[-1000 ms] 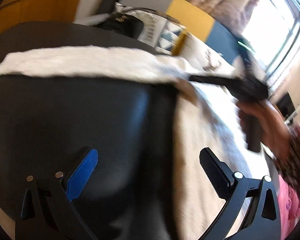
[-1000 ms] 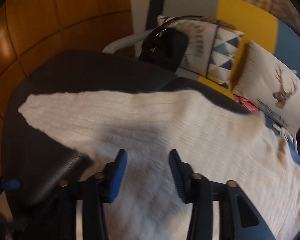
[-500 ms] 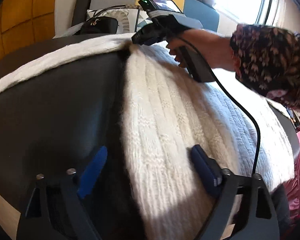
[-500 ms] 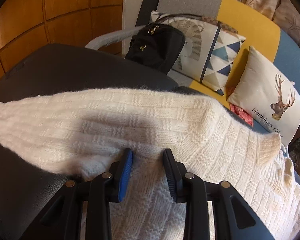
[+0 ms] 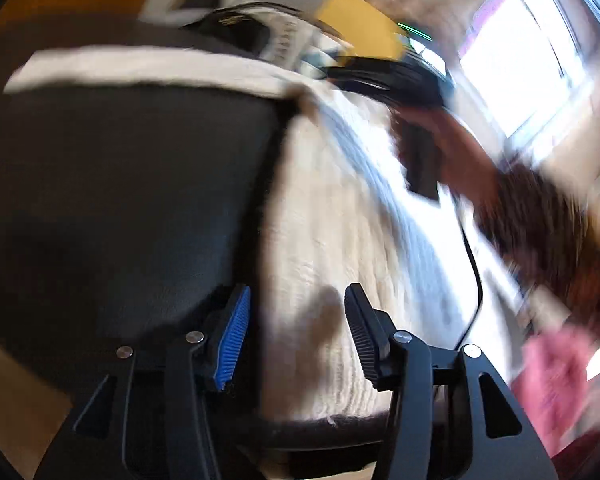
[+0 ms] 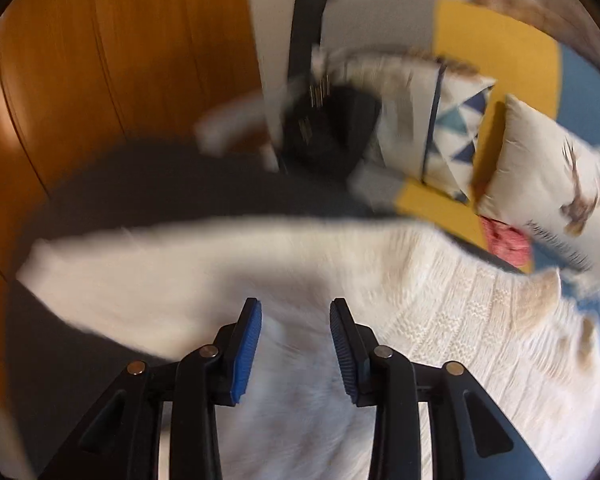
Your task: Fold clothes
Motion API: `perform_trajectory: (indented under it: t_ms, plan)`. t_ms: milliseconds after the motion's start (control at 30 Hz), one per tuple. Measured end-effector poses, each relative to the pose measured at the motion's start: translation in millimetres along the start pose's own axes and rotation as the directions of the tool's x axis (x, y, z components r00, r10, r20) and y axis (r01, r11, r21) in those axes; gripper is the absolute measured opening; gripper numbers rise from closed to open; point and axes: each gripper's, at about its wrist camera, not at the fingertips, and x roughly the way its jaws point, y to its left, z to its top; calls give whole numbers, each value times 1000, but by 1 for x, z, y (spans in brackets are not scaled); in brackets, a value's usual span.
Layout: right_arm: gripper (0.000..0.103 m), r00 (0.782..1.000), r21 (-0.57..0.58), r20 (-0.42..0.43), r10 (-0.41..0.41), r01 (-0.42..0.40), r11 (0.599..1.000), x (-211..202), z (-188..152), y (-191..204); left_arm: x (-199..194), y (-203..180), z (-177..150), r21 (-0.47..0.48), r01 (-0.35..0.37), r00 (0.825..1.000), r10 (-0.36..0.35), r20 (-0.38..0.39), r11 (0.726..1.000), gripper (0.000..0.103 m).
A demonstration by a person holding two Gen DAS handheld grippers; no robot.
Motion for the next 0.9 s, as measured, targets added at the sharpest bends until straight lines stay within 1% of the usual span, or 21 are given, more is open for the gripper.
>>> perform_trajectory:
  t_ms: [33,67,100,133,167,233,267,333,367,400,433,500,533,567,633,733,767,800,833,867,900]
  plan:
    - [38,999,48,29,29,-31,998,-17,-4,-3,-8,7,2,-41,-8,999,10,32,999,56]
    - [38,999,75,10,42,-42,996,-27,-10,-4,-16,13,4,-78,-17,998,22,65,997,56]
    - [38,999,83,-24,45,-42,996,-37,-20,-4,-25,16,7,-105,-45,992,57,109,993,56]
    - [38,998,79,-56,40,-36,996,-47,-32,-4,-34,16,10,-111,-73,985,89,147,991,56]
    - [38,996,77,-77,39,-33,996,-57,-45,-3,-37,12,13,-101,-88,980,104,168,991,56]
    - [38,994,86,-104,42,-33,996,-81,-76,-5,-37,-7,21,-27,-113,973,116,200,993,56]
    - [38,992,92,-118,34,-23,995,-93,-91,-7,-32,-21,25,28,-123,973,114,202,992,56]
    - [38,989,104,-143,-23,38,994,-115,-121,-11,-11,-54,36,153,-126,976,95,195,980,57]
    - [38,987,108,-146,-63,79,991,-126,-134,-16,2,-69,40,210,-124,978,83,193,970,57]
    - [38,983,113,-150,-103,120,986,-137,-147,-20,20,-88,45,272,-126,980,78,182,954,57]
    - [38,979,115,-154,-134,152,982,-145,-157,-25,33,-98,48,303,-123,982,73,173,945,57]
    - [38,971,114,-161,-175,195,974,-151,-174,-33,68,-122,58,367,-103,990,59,131,924,57]
    - [38,967,113,-165,-196,216,970,-154,-182,-36,86,-129,62,389,-119,990,81,112,913,58]
    - [38,961,103,-169,-220,239,966,-156,-189,-40,110,-135,66,418,-156,988,132,85,895,58]
    - [38,943,40,-183,-277,288,957,-152,-201,-46,146,-135,69,439,-193,978,207,16,878,58]
    - [38,933,-83,-166,-320,310,947,-152,-218,-54,159,-125,59,443,-258,962,272,31,859,58]
    - [41,927,-133,-154,-342,323,937,-155,-222,-56,156,-125,53,444,-279,956,289,46,851,58]
    - [41,923,-166,-142,-357,333,928,-158,-227,-60,151,-125,46,439,-294,952,300,56,849,58]
    - [43,927,-162,-140,-347,324,932,-161,-230,-68,147,-125,39,431,-307,948,310,65,848,60]
    - [44,939,-124,-145,-313,296,947,-164,-231,-80,142,-125,32,424,-320,944,320,73,847,66]
    - [44,949,-86,-149,-278,268,960,-167,-232,-91,137,-126,24,406,-330,942,327,79,852,67]
